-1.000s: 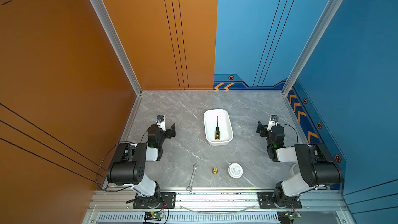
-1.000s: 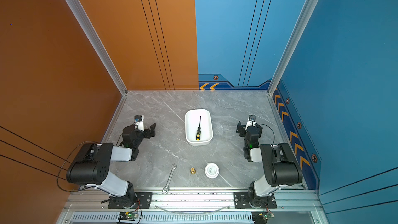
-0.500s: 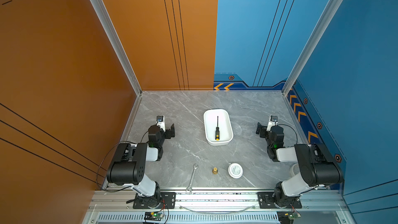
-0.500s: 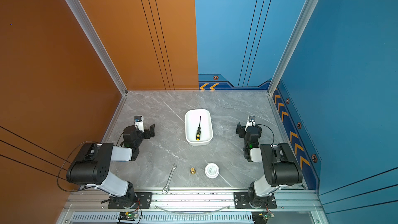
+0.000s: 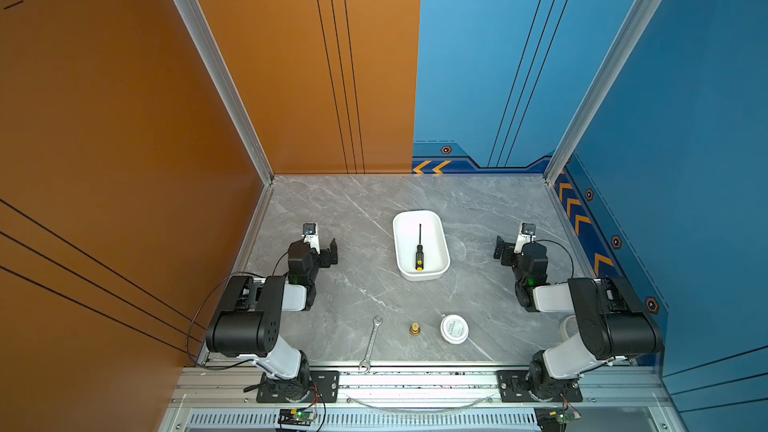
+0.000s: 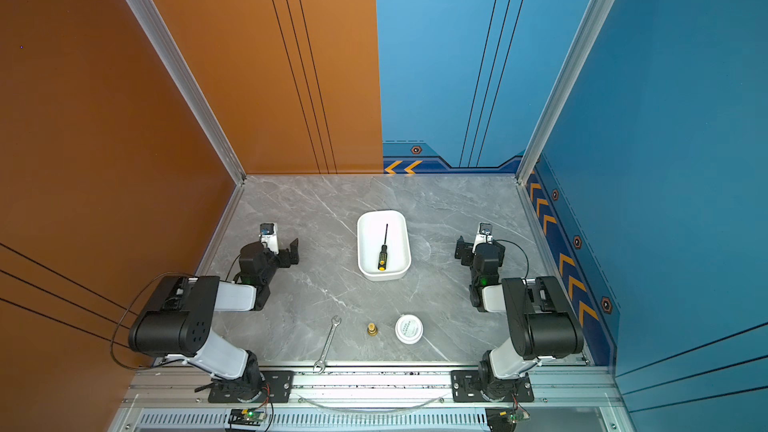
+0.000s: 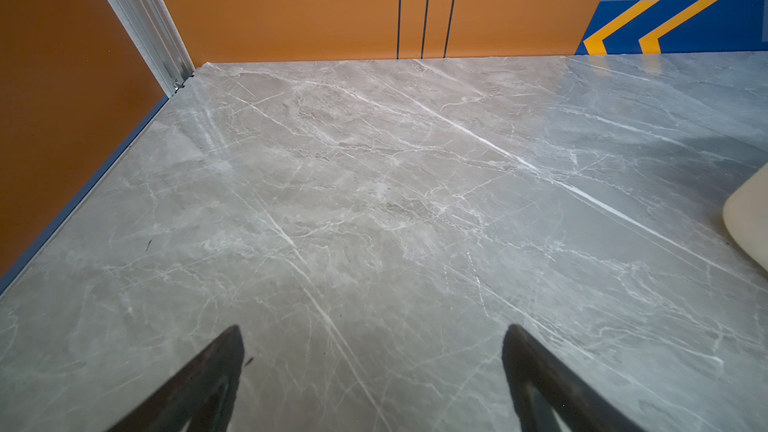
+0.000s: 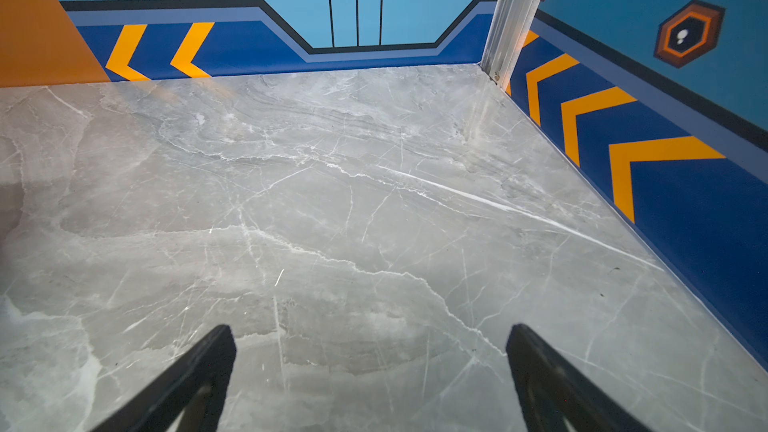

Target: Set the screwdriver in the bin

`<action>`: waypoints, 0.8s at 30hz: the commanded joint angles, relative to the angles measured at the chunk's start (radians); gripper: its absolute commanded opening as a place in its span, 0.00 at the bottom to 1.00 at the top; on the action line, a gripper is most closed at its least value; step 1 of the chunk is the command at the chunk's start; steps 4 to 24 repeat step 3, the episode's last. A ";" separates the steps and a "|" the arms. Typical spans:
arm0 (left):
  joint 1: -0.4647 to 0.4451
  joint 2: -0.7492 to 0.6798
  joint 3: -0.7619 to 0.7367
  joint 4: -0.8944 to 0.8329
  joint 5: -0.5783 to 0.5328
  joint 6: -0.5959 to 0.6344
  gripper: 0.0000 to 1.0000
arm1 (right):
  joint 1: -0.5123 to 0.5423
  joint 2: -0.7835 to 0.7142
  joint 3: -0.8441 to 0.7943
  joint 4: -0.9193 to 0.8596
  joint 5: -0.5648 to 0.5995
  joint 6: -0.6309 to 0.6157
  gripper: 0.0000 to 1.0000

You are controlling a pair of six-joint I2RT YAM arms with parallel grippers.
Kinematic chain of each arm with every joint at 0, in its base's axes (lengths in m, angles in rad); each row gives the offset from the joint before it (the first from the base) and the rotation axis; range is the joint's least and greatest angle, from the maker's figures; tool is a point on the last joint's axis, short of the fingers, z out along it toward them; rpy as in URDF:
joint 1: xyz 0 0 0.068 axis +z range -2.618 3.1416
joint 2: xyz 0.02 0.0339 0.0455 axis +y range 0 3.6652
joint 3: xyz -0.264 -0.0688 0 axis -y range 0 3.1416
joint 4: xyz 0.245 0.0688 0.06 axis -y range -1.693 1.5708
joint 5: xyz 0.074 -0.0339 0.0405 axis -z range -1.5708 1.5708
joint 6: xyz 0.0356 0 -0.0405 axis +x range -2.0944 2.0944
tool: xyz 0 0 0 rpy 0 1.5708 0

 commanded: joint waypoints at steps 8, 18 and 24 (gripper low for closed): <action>-0.007 -0.015 0.003 -0.009 -0.034 0.016 0.98 | -0.001 -0.014 0.016 -0.020 -0.016 0.009 1.00; -0.007 -0.015 0.003 -0.009 -0.034 0.016 0.98 | -0.001 -0.014 0.016 -0.020 -0.016 0.009 1.00; -0.007 -0.015 0.003 -0.009 -0.034 0.016 0.98 | -0.001 -0.014 0.016 -0.020 -0.016 0.009 1.00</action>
